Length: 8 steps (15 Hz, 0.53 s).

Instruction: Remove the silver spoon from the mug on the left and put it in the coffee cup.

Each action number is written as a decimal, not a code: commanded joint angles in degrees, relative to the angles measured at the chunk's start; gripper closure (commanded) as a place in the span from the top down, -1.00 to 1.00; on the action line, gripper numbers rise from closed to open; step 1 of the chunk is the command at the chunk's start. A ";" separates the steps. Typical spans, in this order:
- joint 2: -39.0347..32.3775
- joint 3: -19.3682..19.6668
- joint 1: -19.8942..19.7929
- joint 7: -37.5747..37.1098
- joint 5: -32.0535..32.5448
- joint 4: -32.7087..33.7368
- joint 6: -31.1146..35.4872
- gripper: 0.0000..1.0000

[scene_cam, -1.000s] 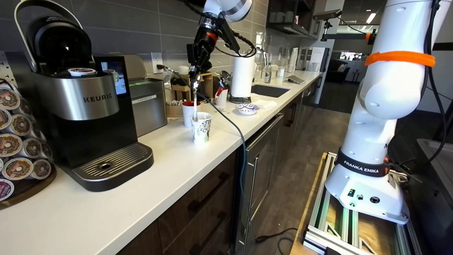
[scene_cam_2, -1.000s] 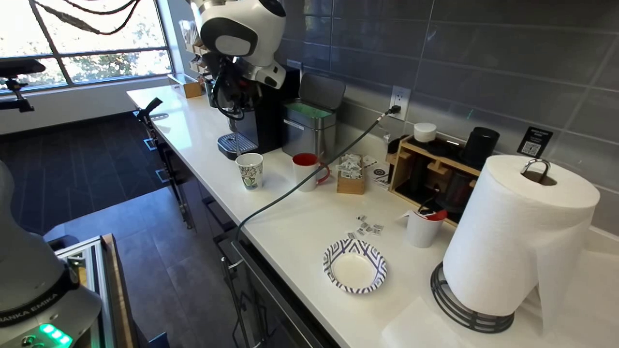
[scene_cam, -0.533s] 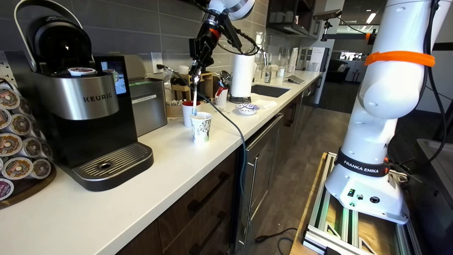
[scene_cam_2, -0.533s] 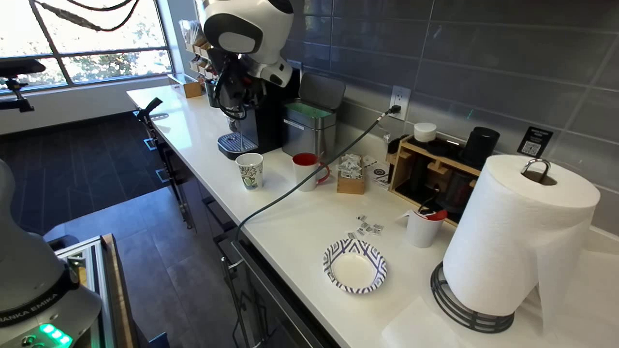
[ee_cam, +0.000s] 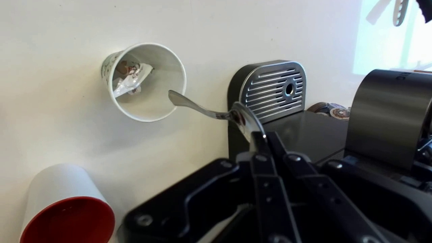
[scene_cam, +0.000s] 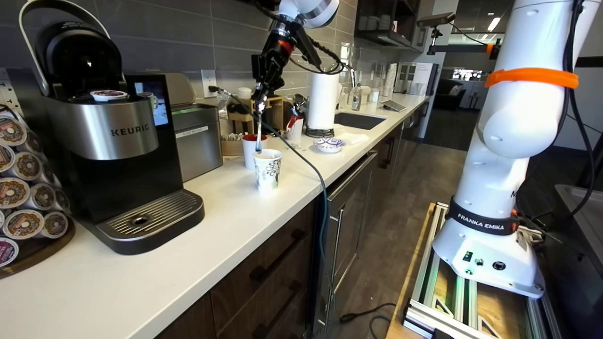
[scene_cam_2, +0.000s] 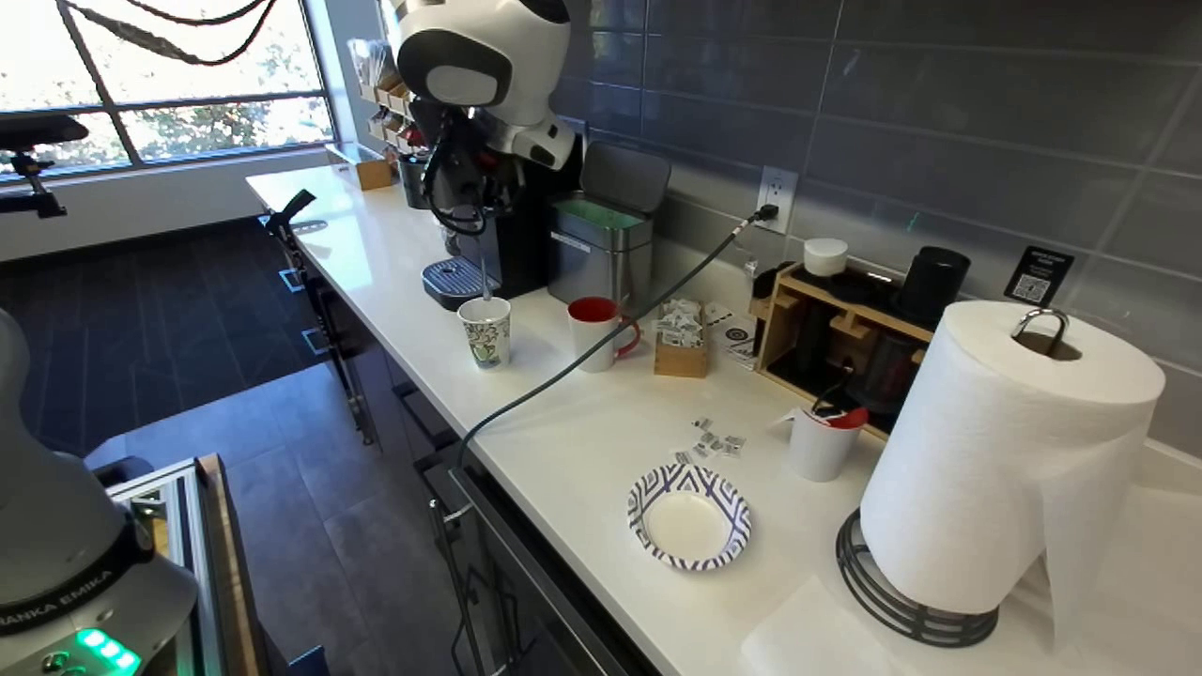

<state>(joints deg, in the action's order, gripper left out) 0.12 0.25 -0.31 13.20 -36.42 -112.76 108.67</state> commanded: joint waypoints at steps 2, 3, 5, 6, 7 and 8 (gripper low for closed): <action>-0.17 -1.21 1.16 -3.28 5.66 -1.25 4.91 -0.98; -0.38 -1.41 1.34 -3.66 6.91 -1.19 4.66 -0.98; -0.83 -1.87 1.74 -4.77 9.57 -1.07 3.60 -0.98; -1.04 -2.14 1.93 -5.17 10.25 -1.07 3.36 -0.98; -1.47 -2.49 2.16 -5.60 10.60 -1.02 3.37 -0.98; -1.68 -2.80 2.39 -5.95 10.76 -1.10 3.32 -0.98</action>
<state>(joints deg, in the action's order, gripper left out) -1.10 -1.87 1.22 9.38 -27.48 -113.27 111.91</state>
